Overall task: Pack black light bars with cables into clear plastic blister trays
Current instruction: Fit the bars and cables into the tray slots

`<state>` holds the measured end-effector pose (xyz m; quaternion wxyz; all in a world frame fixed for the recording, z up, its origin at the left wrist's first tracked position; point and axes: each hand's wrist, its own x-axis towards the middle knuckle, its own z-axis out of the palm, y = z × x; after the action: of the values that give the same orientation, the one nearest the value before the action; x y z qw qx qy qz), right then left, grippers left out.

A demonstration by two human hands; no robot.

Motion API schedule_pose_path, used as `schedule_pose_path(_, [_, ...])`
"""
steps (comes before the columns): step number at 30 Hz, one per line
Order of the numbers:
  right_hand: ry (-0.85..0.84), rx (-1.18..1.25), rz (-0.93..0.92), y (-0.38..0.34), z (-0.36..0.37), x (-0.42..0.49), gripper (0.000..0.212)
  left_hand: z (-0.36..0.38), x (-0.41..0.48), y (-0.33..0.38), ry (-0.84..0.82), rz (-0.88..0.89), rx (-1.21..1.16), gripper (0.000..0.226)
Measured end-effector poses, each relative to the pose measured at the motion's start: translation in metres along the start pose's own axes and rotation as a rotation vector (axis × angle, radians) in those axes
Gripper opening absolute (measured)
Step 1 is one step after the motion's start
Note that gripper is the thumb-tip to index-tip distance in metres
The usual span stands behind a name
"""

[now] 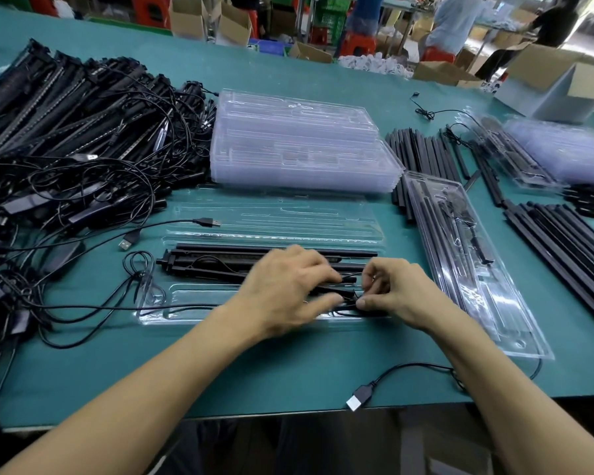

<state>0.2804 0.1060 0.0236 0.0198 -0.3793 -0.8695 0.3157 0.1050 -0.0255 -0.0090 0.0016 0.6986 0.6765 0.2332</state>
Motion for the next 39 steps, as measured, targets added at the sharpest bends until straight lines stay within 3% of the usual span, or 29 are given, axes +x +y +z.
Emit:
schedule_pose_path(2, [-0.001, -0.001, 0.005, 0.001, -0.001, 0.001, 0.029, 0.012, 0.006, 0.015, -0.112, 0.072, 0.047, 0.056])
schedule_pose_path(5, [0.009, -0.005, 0.005, 0.002, 0.001, 0.001, 0.029, 0.027, 0.008, 0.021, -0.156, 0.127, 0.122, 0.060])
schedule_pose_path(8, [0.021, -0.042, -0.010, 0.002, 0.001, 0.003, 0.027, 0.029, 0.005, 0.018, -0.091, 0.138, -0.007, 0.062])
schedule_pose_path(11, [-0.006, -0.086, -0.044, 0.002, -0.001, 0.003, 0.022, 0.031, 0.005, 0.014, -0.086, 0.052, -0.139, 0.081])
schedule_pose_path(15, [0.013, -0.083, -0.076, 0.002, 0.000, 0.000, 0.024, 0.038, 0.006, 0.013, -0.076, 0.073, 0.097, 0.072])
schedule_pose_path(20, [0.030, -0.088, -0.122, -0.001, 0.003, -0.006, 0.047, 0.032, 0.008, 0.014, -0.122, 0.040, 0.049, 0.065])
schedule_pose_path(23, [0.012, -0.122, -0.141, -0.002, 0.005, -0.007, 0.043, 0.009, 0.005, 0.004, 0.034, -0.138, -0.253, 0.040])
schedule_pose_path(25, [0.007, -0.138, -0.131, -0.001, 0.005, -0.007, 0.037, -0.012, -0.002, -0.020, 0.218, -0.242, -0.157, 0.021])
schedule_pose_path(27, [0.004, -0.163, -0.128, 0.000, 0.006, -0.006, 0.035, -0.031, -0.014, -0.056, 0.283, -0.371, 0.056, 0.016])
schedule_pose_path(32, [-0.008, -0.164, -0.122, 0.000, 0.007, -0.005, 0.035, -0.065, -0.055, -0.132, 0.148, -0.686, 0.302, 0.026])
schedule_pose_path(36, [-0.005, -0.151, -0.105, 0.000, 0.006, -0.003, 0.034, -0.074, -0.074, -0.151, 0.179, -0.729, 0.193, 0.014])
schedule_pose_path(39, [-0.002, -0.147, -0.098, 0.001, 0.007, -0.004, 0.034, -0.080, -0.078, -0.159, 0.174, -0.729, 0.256, 0.021])
